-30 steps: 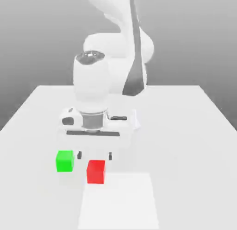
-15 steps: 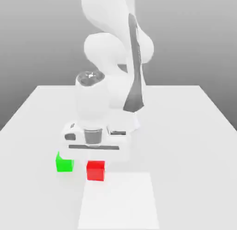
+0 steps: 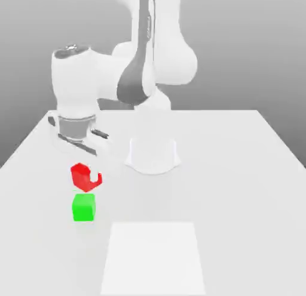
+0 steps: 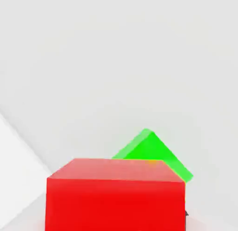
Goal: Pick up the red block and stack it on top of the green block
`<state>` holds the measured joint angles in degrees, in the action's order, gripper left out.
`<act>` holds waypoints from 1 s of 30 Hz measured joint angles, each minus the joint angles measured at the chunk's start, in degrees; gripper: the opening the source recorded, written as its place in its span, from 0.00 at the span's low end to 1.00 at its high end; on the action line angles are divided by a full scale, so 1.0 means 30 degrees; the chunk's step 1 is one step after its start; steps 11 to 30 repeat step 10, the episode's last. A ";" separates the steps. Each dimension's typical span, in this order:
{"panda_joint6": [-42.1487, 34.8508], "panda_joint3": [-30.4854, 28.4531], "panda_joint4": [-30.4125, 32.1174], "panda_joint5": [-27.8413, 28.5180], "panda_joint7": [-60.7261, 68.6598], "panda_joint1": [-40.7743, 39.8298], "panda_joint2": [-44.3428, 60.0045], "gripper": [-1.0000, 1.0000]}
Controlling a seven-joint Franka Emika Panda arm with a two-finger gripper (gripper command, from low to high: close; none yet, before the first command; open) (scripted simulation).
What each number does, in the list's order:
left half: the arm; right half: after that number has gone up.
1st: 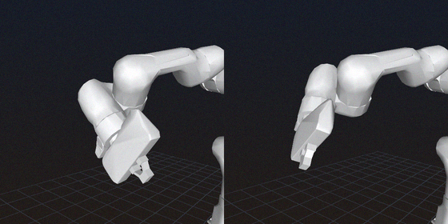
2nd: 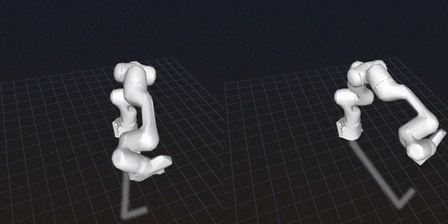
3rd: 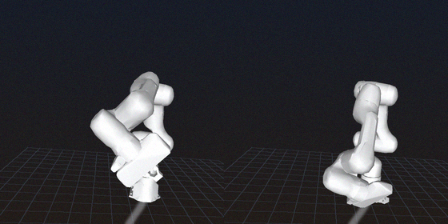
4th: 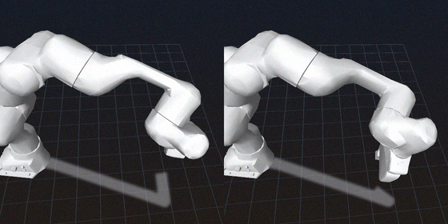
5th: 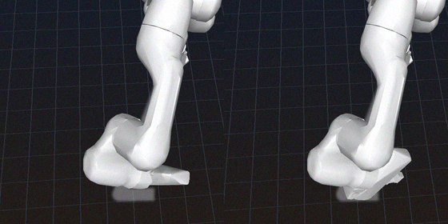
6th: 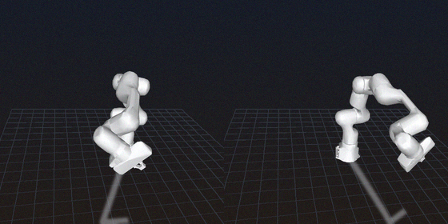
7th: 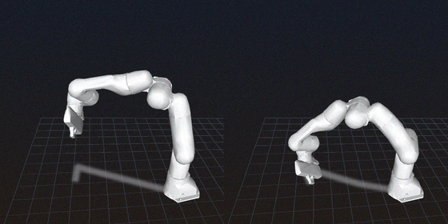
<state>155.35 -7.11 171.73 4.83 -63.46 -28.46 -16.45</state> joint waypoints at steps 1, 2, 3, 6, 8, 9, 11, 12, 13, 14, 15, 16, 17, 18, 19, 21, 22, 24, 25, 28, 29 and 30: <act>0.0520 -0.0042 -0.0006 -0.0042 -0.0092 -0.0060 0.0526 0.00; 0.1114 -0.0090 -0.0023 -0.0101 -0.0114 -0.0052 0.1136 0.00; 0.1744 -0.0131 -0.0045 -0.0188 -0.0088 -0.0013 0.1789 0.00; 0.3714 -0.0240 -0.0120 -0.0703 0.0222 0.0229 0.3839 0.00; 0.4757 -0.0194 -0.0162 -0.1248 0.0585 0.0369 0.4930 1.00; 0.4757 -0.0194 -0.0162 -0.1248 0.0585 0.0388 0.4930 1.00; 0.4757 -0.0194 -0.0162 -0.1248 0.0585 0.0380 0.4930 1.00; 0.4757 -0.0194 -0.0162 -0.1248 0.0585 0.0380 0.4930 1.00; 0.4757 -0.0194 -0.0162 -0.1248 0.0585 0.0380 0.4930 1.00; 0.4757 -0.0194 -0.0162 -0.1248 0.0585 0.0380 0.4930 1.00; 0.4757 -0.0194 -0.0162 -0.1248 0.0585 0.0380 0.4930 1.00; 0.4757 -0.0194 -0.0162 -0.1248 0.0585 0.0380 0.4930 1.00; 0.4757 -0.0194 -0.0162 -0.1248 0.0585 0.0380 0.4930 1.00; 0.4757 -0.0194 -0.0162 -0.1248 0.0585 0.0380 0.4930 1.00; 0.4757 -0.0194 -0.0162 -0.1248 0.0585 0.0380 0.4930 1.00; 0.4757 -0.0194 -0.0162 -0.1248 0.0585 0.0380 0.4930 1.00; 0.4757 -0.0194 -0.0162 -0.1248 0.0585 0.0380 0.4930 1.00; 0.4757 -0.0194 -0.0162 -0.1248 0.0585 0.0380 0.4930 1.00; 0.4757 -0.0194 -0.0162 -0.1248 0.0585 0.0380 0.4930 1.00; 0.4757 -0.0194 -0.0162 -0.1248 0.0585 0.0380 0.4930 1.00; 0.4757 -0.0194 -0.0162 -0.1248 0.0585 0.0380 0.4930 1.00; 0.4757 -0.0194 -0.0162 -0.1248 0.0585 0.0380 0.4930 1.00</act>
